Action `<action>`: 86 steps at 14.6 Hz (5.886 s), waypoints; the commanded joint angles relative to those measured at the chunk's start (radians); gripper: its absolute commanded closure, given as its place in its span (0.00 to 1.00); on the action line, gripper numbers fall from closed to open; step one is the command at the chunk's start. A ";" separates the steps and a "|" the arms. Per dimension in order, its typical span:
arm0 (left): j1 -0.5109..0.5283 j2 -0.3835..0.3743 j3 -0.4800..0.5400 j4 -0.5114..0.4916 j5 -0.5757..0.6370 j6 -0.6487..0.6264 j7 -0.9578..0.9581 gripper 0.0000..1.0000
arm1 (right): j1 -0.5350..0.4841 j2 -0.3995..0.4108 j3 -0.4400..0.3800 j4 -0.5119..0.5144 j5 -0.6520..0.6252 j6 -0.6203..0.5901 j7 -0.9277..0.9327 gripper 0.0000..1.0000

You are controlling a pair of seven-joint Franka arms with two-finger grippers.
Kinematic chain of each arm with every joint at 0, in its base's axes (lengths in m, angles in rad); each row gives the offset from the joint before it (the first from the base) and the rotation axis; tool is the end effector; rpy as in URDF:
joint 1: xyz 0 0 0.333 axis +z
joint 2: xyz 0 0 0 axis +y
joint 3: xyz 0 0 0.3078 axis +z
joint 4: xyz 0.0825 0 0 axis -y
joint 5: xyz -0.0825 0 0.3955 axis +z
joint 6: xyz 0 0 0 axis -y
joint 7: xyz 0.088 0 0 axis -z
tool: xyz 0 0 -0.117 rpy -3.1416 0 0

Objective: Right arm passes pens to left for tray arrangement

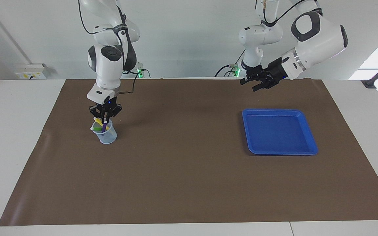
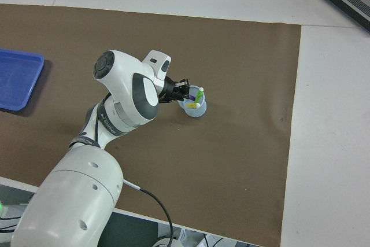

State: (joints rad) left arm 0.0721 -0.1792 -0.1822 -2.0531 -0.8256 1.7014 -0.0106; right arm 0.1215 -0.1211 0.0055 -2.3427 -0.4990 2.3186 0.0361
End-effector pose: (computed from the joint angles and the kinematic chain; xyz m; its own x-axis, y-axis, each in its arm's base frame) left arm 0.4938 -0.1362 0.5090 0.9758 0.0056 -0.2185 0.1555 -0.7200 0.6763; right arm 0.5076 0.0523 0.3691 0.9101 0.4121 0.0444 0.3661 -0.8495 0.3800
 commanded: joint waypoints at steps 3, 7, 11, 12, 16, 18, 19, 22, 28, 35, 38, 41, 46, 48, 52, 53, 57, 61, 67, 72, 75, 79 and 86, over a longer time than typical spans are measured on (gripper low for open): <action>0.017 -0.031 0.001 -0.100 -0.139 0.024 0.020 0.00 | -0.005 -0.070 0.005 0.063 0.023 -0.151 -0.039 1.00; 0.017 -0.029 0.001 -0.143 -0.242 0.026 0.027 0.00 | -0.003 -0.109 0.002 0.196 0.190 -0.330 -0.096 1.00; 0.023 -0.029 0.001 -0.200 -0.354 0.024 0.027 0.00 | -0.003 -0.109 0.001 0.353 0.318 -0.491 -0.090 1.00; 0.024 -0.029 0.001 -0.209 -0.363 0.024 0.027 0.00 | -0.008 -0.109 -0.001 0.370 0.356 -0.501 -0.087 1.00; 0.021 -0.026 0.001 -0.222 -0.417 0.011 0.024 0.00 | -0.034 -0.107 -0.029 0.387 0.604 -0.502 -0.061 1.00; 0.012 -0.025 0.001 -0.217 -0.440 0.009 0.017 0.00 | -0.049 -0.106 -0.030 0.387 0.715 -0.498 0.000 1.00; 0.011 -0.025 0.001 -0.217 -0.440 0.015 0.017 0.00 | -0.051 -0.106 -0.030 0.387 0.764 -0.501 0.014 1.00; 0.009 -0.025 0.001 -0.220 -0.484 0.020 -0.024 0.00 | -0.051 -0.107 -0.032 0.384 0.945 -0.504 0.060 1.00; -0.040 -0.036 -0.006 -0.286 -0.650 0.081 -0.063 0.00 | -0.036 -0.112 -0.019 0.362 1.279 -0.443 0.188 1.00; -0.233 -0.028 -0.006 -0.285 -0.891 0.311 -0.187 0.00 | 0.018 -0.124 0.021 0.313 1.549 -0.288 0.254 1.00; -0.271 -0.023 -0.010 -0.279 -0.964 0.374 -0.216 0.00 | 0.094 -0.109 0.021 0.301 1.614 -0.159 0.304 1.00; -0.363 -0.023 -0.011 -0.274 -1.168 0.515 -0.216 0.00 | 0.118 -0.094 0.021 0.301 1.680 -0.131 0.315 1.00; -0.365 -0.002 -0.013 -0.228 -1.138 0.500 -0.221 0.00 | 0.135 -0.087 0.022 0.298 1.682 -0.134 0.332 1.00; -0.370 0.042 -0.016 -0.161 -1.115 0.540 -0.256 0.01 | 0.138 -0.069 0.022 0.298 1.682 -0.131 0.332 1.00; -0.370 0.092 -0.049 -0.097 -1.081 0.615 -0.273 0.08 | 0.185 -0.058 0.022 0.298 1.682 -0.090 0.346 1.00; -0.370 0.099 -0.051 -0.097 -1.054 0.616 -0.266 0.08 | 0.210 -0.058 0.022 0.299 1.682 -0.072 0.366 1.00; -0.368 0.104 -0.048 -0.099 -1.023 0.580 -0.272 0.13 | 0.224 -0.055 0.022 0.299 1.682 -0.045 0.369 1.00; -0.348 0.098 -0.048 -0.099 -1.023 0.557 -0.282 0.21 | 0.224 -0.055 0.022 0.299 1.680 -0.044 0.375 1.00; -0.342 0.081 -0.042 -0.102 -1.023 0.558 -0.340 0.37 | 0.224 -0.055 0.022 0.299 1.671 -0.044 0.377 1.00; -0.341 0.066 -0.042 -0.105 -1.021 0.569 -0.367 0.43 | 0.224 -0.058 0.022 0.289 1.663 -0.044 0.377 1.00; -0.341 0.064 -0.040 -0.110 -1.018 0.561 -0.368 0.56 | 0.225 -0.061 0.022 0.275 1.645 -0.044 0.377 1.00; -0.342 0.063 -0.042 -0.111 -1.018 0.567 -0.367 0.67 | 0.225 -0.063 0.022 0.272 1.626 -0.044 0.377 1.00; -0.351 0.053 -0.048 -0.131 -1.018 0.603 -0.359 0.83 | 0.225 -0.063 0.022 0.273 1.622 -0.044 0.380 1.00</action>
State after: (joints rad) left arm -0.2798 -0.0985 -0.2278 -2.1638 -1.8551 2.2886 -0.3543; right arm 0.3468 -0.1732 0.0252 -2.0581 1.1430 2.2629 0.3999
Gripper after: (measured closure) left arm 0.744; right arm 0.824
